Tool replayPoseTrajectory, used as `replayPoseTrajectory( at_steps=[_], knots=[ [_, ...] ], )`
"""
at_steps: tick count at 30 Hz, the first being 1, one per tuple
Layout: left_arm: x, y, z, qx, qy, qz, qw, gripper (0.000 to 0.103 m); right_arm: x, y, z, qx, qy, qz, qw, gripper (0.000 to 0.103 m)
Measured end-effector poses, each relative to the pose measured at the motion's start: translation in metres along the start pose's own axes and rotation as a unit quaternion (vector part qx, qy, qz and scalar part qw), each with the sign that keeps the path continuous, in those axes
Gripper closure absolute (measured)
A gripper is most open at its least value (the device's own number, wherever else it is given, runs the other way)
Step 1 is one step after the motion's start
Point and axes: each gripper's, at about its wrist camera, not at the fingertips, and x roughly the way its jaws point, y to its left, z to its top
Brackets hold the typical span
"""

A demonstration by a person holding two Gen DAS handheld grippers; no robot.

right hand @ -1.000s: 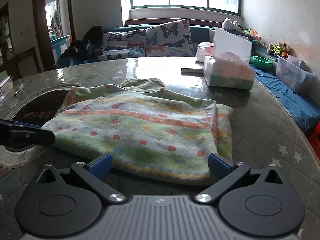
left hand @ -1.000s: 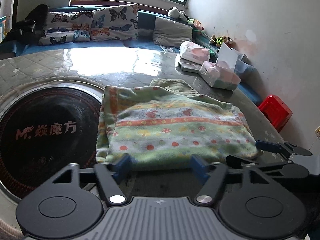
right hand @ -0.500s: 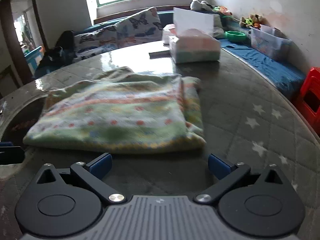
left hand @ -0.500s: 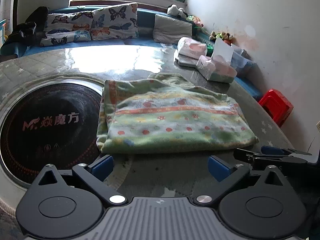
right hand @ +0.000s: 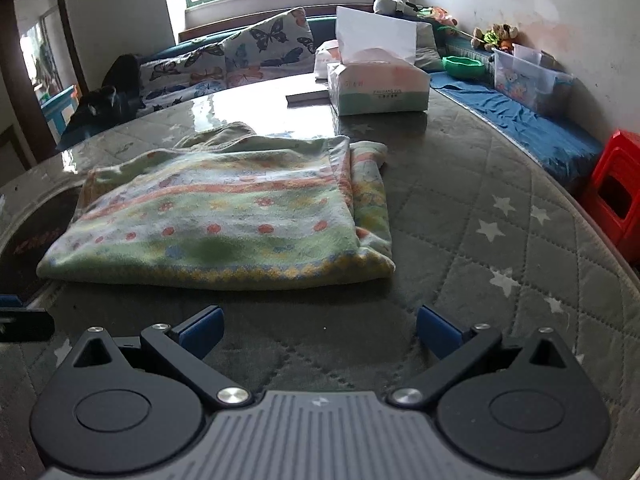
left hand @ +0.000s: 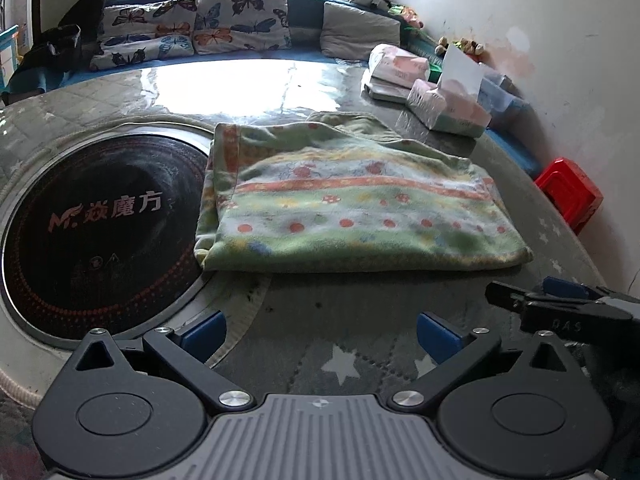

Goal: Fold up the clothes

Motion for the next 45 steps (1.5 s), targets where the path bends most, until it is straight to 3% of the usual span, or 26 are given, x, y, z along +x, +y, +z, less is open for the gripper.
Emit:
replayPoseTrajectory(
  at_steps=[8, 16, 24, 45],
  knots=[
    [0.002, -0.003, -0.002, 0.005, 0.013, 0.008, 0.9999, 0.000, 0.003, 0.007, -0.001, -0.021, 0.006, -0.017, 1.000, 0.000],
    [0.001, -0.004, -0.002, 0.004, 0.012, 0.013, 0.9998, 0.000, -0.005, 0.007, 0.003, -0.010, 0.000, 0.002, 1.000, 0.000],
    [0.000, -0.007, -0.002, 0.010, 0.015, 0.013, 0.9998, 0.000, -0.011, 0.016, 0.005, -0.030, -0.011, -0.006, 0.999, 0.000],
    [0.007, -0.022, -0.007, 0.026, 0.032, 0.006, 0.9991, 0.000, -0.009, 0.015, -0.006, -0.022, 0.006, 0.005, 1.000, 0.000]
  ],
)
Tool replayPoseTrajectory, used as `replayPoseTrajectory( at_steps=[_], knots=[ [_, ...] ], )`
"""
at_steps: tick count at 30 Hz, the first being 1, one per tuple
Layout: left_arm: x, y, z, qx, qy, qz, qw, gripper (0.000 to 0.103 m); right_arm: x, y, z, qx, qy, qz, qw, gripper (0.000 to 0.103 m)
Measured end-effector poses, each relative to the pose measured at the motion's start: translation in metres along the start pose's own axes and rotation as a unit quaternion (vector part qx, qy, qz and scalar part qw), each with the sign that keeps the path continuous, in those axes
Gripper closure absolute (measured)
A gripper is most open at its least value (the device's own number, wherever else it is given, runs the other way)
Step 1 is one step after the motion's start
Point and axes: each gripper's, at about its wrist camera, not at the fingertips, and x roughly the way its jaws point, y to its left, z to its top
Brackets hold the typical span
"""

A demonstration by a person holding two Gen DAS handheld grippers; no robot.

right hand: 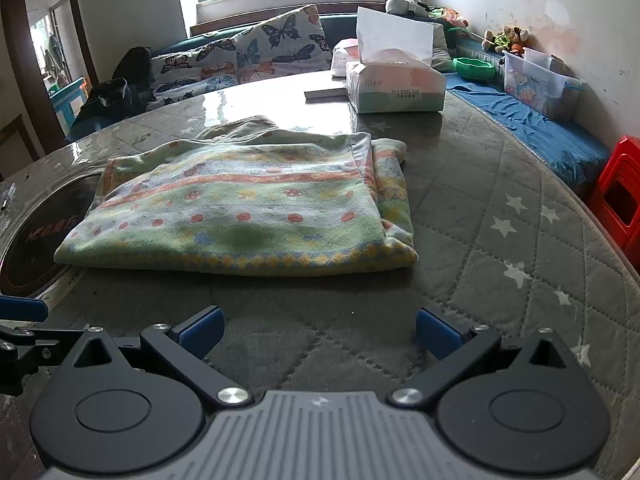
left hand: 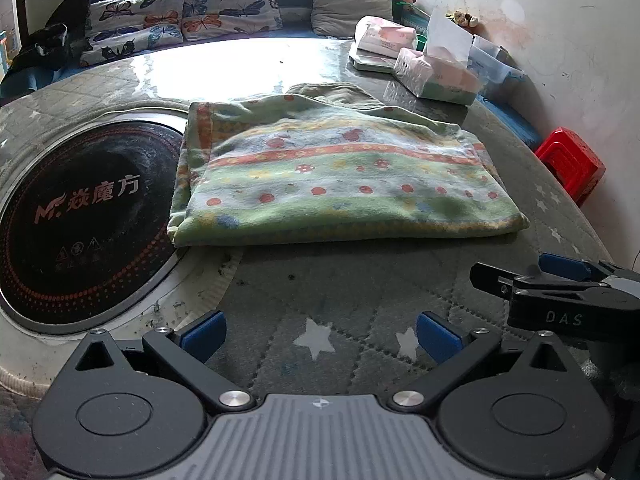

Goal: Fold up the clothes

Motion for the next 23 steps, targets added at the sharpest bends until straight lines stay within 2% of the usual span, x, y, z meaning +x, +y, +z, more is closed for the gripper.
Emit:
replayPoseTrajectory(
  at_steps=[23],
  knots=[
    [0.0060, -0.0028, -0.0004, 0.000, 0.014, 0.000, 0.9999, 0.000, 0.0016, 0.0058, -0.0014, -0.006, 0.005, 0.005, 1.000, 0.000]
  ],
)
